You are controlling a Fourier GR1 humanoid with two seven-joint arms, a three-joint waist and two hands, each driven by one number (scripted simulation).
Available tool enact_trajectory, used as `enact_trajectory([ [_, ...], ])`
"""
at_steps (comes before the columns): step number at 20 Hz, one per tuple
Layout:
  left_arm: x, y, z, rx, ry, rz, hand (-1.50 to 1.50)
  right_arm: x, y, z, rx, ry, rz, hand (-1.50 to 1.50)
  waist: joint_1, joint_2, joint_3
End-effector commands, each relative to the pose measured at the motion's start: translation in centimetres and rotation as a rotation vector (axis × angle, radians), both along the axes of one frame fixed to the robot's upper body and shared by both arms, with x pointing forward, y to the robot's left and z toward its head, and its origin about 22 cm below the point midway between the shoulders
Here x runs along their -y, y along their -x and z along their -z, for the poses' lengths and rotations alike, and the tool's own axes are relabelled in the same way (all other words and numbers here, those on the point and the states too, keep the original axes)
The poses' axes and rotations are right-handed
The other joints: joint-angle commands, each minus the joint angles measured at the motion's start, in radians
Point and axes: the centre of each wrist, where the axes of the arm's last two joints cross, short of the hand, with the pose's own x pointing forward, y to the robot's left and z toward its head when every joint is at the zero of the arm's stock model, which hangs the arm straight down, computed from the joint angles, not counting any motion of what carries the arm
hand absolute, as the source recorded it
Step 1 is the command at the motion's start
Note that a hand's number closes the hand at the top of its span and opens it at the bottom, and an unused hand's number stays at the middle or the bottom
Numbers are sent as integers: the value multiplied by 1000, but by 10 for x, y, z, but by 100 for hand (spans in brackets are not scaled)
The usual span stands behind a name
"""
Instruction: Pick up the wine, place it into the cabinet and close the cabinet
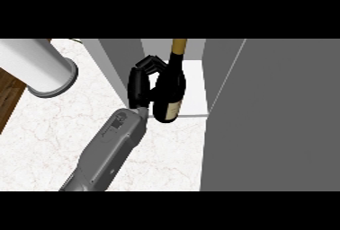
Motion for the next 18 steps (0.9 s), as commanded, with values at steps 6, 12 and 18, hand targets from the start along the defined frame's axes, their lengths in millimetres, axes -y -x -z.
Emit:
enact_trajectory([
  [6,-1,-25,3,-28,-18,-39,150,2,30,-18,49,-10,-53,-150,-9,1,0],
  [12,-2,-42,-2,57,-94,-98,150,2,25,-5,46,-28,-53,-150,-25,7,0],
  [18,-12,-56,-11,79,-114,-124,150,-8,5,-6,59,-19,-44,-150,-10,7,0],
])
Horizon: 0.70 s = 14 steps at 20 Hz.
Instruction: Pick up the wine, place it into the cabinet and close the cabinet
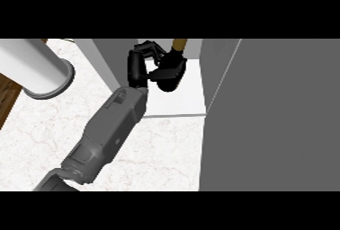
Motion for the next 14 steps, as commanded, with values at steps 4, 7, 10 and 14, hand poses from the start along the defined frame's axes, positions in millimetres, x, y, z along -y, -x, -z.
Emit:
enact_trajectory([
  [4,-4,-7,4,0,4,-28,150,-2,27,-18,42,-47,-34,-150,-4,2,-1],
  [7,-6,-5,10,-50,72,-32,150,0,24,-7,41,-61,-42,-150,-10,2,0],
  [10,-8,-8,7,-60,169,-63,150,3,11,-6,26,-48,-56,-150,-20,8,-1],
  [14,-8,-10,5,-92,234,-46,150,-2,19,-10,43,-36,-69,-150,-25,9,-1],
])
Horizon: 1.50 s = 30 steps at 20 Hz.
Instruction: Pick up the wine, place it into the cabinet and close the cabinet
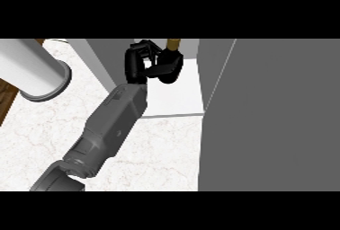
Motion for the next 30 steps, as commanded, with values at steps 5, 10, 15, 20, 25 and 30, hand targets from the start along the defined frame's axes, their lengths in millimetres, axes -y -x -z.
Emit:
enact_trajectory([
  [5,-12,0,13,-30,43,-31,150,10,13,-5,35,-35,-28,-150,-2,8,-2],
  [10,-16,-10,-4,-22,21,-52,150,0,25,-12,45,-21,-48,-150,-16,11,-3],
  [15,-12,-3,10,-46,-37,-65,-150,0,19,-11,28,8,-67,-150,-13,11,-2],
  [20,-22,0,18,-57,-85,-81,-150,-3,14,-5,39,-11,-38,-150,-8,12,-3],
  [25,-26,4,27,-84,-140,-90,-150,-5,16,-11,46,-12,-34,-150,-14,13,-3],
  [30,-20,4,26,-94,-170,-108,-150,-6,11,-8,28,-10,-50,-150,-14,14,-3],
])
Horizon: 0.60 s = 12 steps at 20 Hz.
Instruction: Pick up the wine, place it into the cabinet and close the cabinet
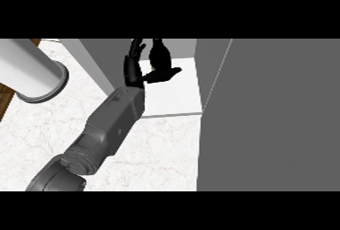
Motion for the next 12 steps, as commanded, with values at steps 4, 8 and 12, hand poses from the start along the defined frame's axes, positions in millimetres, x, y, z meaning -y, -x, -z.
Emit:
enact_trajectory([
  [4,-20,4,14,14,1,-60,-150,-5,10,-4,34,-13,-18,-150,-2,9,-5],
  [8,-14,11,24,21,8,-56,-150,3,14,-5,24,-11,-19,-150,-8,9,-5],
  [12,-16,18,35,24,26,-20,-150,4,12,-8,31,-17,-21,-150,-2,6,-4],
])
